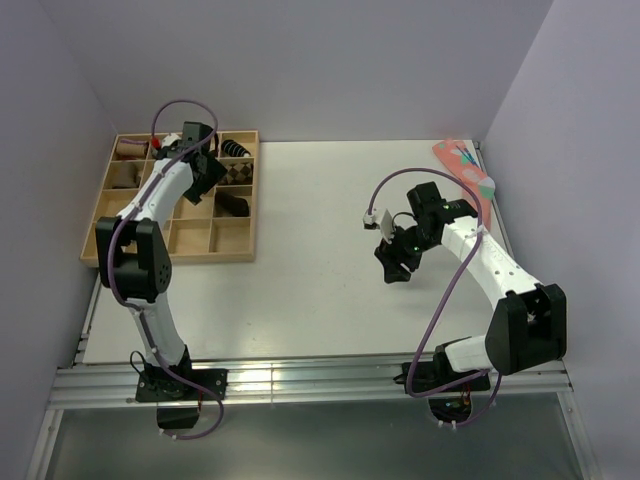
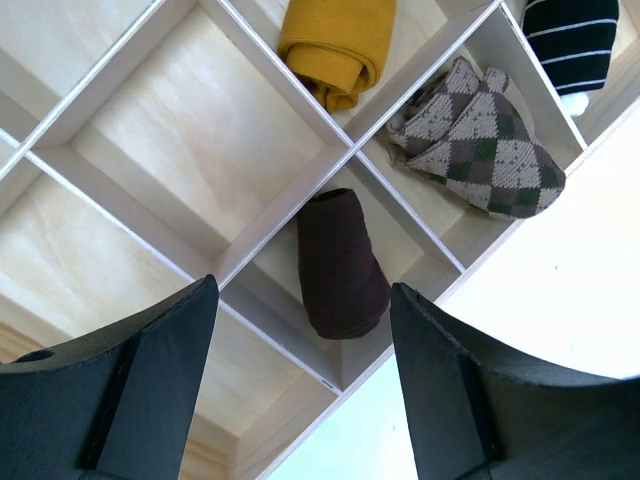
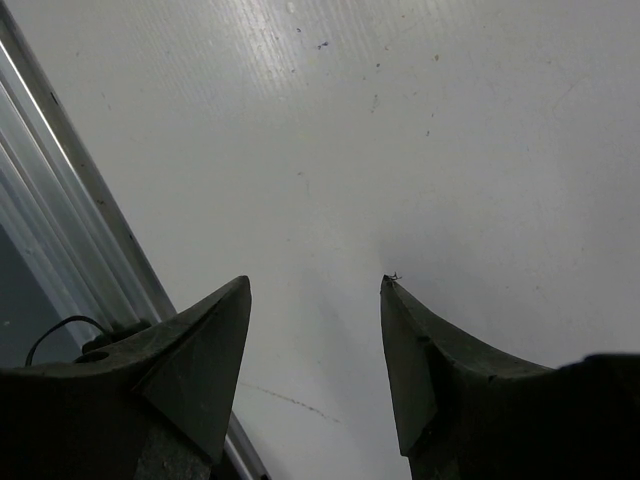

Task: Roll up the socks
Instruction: Reset both arms

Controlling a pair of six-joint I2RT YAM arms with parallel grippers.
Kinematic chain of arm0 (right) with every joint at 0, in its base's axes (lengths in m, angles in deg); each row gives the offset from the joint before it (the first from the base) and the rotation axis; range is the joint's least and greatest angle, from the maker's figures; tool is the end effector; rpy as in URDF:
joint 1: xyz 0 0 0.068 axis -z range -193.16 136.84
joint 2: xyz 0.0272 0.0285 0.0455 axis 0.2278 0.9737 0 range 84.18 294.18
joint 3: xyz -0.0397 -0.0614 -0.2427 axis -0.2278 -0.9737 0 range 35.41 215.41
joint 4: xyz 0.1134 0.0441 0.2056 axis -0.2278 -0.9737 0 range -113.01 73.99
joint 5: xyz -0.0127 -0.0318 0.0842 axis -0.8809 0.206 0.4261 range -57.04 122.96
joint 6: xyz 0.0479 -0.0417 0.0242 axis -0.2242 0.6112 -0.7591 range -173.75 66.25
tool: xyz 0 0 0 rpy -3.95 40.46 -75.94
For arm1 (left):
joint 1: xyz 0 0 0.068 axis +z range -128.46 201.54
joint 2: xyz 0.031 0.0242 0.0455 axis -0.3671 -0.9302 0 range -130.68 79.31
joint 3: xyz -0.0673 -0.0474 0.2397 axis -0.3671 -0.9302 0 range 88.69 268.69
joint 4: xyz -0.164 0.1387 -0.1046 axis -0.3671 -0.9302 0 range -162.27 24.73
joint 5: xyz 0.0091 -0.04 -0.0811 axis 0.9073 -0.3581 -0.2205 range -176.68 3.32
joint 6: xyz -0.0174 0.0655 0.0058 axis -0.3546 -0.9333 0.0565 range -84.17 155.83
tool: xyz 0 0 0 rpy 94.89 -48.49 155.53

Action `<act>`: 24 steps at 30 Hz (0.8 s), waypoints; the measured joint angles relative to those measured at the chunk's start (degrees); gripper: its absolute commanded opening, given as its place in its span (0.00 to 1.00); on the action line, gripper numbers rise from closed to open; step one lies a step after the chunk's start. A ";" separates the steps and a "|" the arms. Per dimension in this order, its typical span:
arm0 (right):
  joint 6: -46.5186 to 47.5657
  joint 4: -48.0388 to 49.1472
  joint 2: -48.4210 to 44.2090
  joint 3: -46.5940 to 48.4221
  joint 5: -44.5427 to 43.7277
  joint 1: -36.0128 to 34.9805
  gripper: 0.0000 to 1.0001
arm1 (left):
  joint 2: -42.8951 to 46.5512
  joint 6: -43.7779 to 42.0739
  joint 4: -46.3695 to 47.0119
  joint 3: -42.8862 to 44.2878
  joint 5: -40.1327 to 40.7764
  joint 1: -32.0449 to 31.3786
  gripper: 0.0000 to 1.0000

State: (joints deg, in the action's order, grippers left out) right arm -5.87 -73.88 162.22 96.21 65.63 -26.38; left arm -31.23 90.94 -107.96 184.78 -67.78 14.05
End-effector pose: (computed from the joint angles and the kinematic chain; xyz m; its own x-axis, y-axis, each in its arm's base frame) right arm 0.2161 0.0810 0.2281 -0.3883 -0.7324 -0.5593 -0.9174 0.3647 0.1592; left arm 0.4014 -0.0349 0.2393 -0.4347 -0.7255 -0.5335 -0.7123 0.6395 -0.2892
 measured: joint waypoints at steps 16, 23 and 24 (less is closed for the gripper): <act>-2.62 -0.02 -0.48 2.97 2.51 1.75 0.66 | 12.22 -5.09 2.45 -4.24 -1.07 -4.24 0.75; -8.26 1.66 -4.00 4.66 4.24 3.41 0.69 | 24.09 -11.15 8.50 -8.55 -1.07 -15.69 0.77; -9.33 2.08 -4.74 4.98 4.37 3.67 0.70 | 26.21 -12.24 9.66 -10.14 -1.16 -17.75 0.93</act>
State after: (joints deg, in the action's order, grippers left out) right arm -15.20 -71.80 157.48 101.19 70.00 -22.71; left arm -5.02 78.70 -98.30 174.64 -68.94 -3.70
